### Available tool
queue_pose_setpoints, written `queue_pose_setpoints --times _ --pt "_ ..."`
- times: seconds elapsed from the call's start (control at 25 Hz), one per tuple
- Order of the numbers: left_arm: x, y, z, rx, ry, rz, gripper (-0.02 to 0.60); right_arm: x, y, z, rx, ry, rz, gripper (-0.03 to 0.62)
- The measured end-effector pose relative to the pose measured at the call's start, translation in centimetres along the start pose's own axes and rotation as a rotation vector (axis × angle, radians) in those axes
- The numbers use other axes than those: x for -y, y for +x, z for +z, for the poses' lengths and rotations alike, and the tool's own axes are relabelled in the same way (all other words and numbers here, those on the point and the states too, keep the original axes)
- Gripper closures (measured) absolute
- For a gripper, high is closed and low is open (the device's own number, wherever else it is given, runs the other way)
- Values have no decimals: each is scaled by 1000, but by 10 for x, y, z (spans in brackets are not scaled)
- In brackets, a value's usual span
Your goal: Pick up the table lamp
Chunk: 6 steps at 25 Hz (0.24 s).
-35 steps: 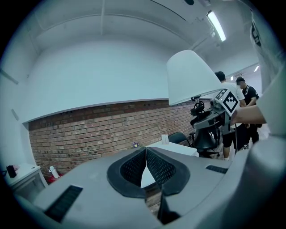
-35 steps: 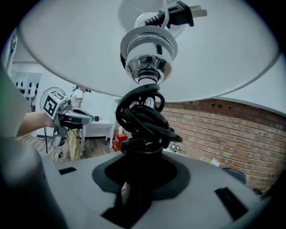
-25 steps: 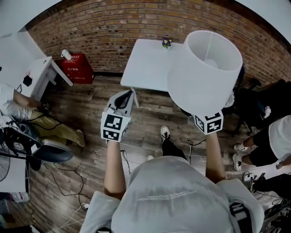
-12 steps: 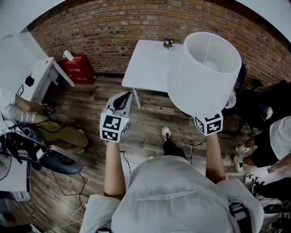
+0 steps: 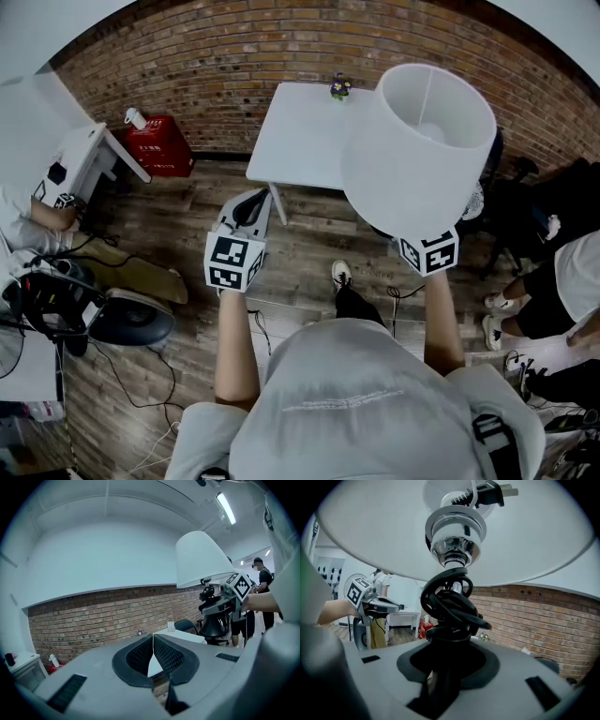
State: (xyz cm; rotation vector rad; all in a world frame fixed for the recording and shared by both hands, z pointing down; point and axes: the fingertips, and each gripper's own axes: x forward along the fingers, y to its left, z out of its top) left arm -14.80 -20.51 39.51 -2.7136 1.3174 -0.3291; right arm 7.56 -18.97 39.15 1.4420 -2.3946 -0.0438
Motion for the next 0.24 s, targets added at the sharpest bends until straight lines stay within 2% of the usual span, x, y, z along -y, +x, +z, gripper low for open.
queue_pose_setpoints --times 0.24 --pt "4 3 0 1 -7 -9 568 2 -2 -4 -9 10 3 473"
